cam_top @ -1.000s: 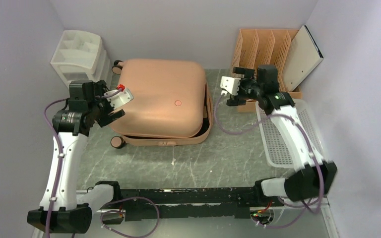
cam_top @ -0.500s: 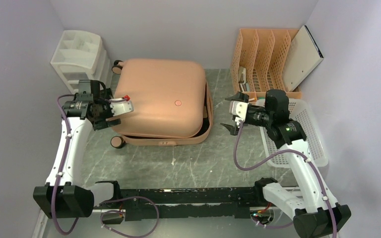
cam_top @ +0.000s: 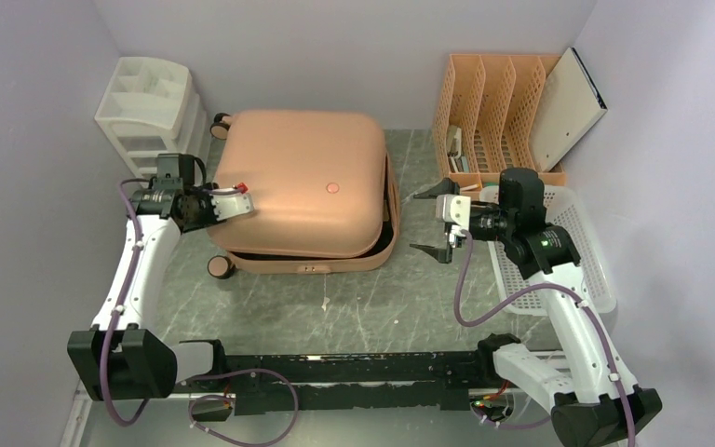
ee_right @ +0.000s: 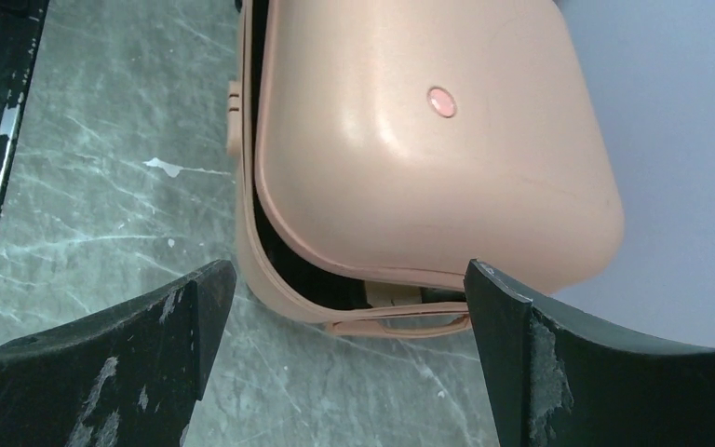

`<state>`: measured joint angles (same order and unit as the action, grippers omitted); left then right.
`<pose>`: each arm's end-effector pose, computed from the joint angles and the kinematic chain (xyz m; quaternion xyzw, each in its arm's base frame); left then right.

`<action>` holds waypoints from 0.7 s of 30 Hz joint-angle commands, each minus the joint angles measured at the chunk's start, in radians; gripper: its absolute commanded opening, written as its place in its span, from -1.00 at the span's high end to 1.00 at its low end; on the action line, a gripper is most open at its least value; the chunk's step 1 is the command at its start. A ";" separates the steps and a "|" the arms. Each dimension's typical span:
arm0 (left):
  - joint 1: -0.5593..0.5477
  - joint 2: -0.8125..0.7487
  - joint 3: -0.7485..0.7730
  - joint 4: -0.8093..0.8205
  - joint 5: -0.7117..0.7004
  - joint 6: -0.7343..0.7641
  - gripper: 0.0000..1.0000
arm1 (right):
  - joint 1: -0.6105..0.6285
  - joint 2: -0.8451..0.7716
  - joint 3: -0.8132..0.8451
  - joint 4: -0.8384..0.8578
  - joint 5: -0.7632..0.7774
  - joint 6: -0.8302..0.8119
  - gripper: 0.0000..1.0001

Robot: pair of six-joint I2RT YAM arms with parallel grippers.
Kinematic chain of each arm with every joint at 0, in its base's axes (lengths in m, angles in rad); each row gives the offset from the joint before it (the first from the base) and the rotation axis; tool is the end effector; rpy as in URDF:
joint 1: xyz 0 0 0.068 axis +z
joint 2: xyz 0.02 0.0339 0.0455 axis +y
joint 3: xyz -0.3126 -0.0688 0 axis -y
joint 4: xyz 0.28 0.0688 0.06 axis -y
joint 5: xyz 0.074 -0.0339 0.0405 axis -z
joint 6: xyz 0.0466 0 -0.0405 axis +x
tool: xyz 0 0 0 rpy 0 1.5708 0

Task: Open, take out, and arrange the luggage
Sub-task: Open the luggage at the center of the board.

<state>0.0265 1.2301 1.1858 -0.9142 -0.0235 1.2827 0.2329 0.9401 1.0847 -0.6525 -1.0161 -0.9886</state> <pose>0.2671 0.0082 0.3570 0.5574 0.7735 0.1924 0.2322 0.1759 0.0824 0.4178 -0.6339 0.4756 0.2264 0.5663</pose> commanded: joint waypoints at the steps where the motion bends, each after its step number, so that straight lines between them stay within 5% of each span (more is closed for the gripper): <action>1: 0.003 0.022 0.054 0.064 0.062 -0.051 0.56 | 0.007 -0.006 0.053 0.006 -0.065 0.014 -0.99; 3: 0.003 0.031 0.123 0.045 0.088 -0.079 0.88 | 0.008 -0.001 0.063 0.004 -0.061 0.011 -0.99; 12: 0.003 0.115 0.506 0.142 0.094 -0.327 0.90 | 0.035 0.039 0.102 -0.061 -0.128 -0.076 -0.95; 21: 0.003 0.134 0.520 0.433 -0.069 -0.468 0.87 | 0.290 0.153 0.131 0.005 0.084 -0.052 -0.88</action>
<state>0.0116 1.3643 1.6806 -0.7452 0.0250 1.0245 0.4583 1.0451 1.1778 -0.7025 -1.0317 -1.0317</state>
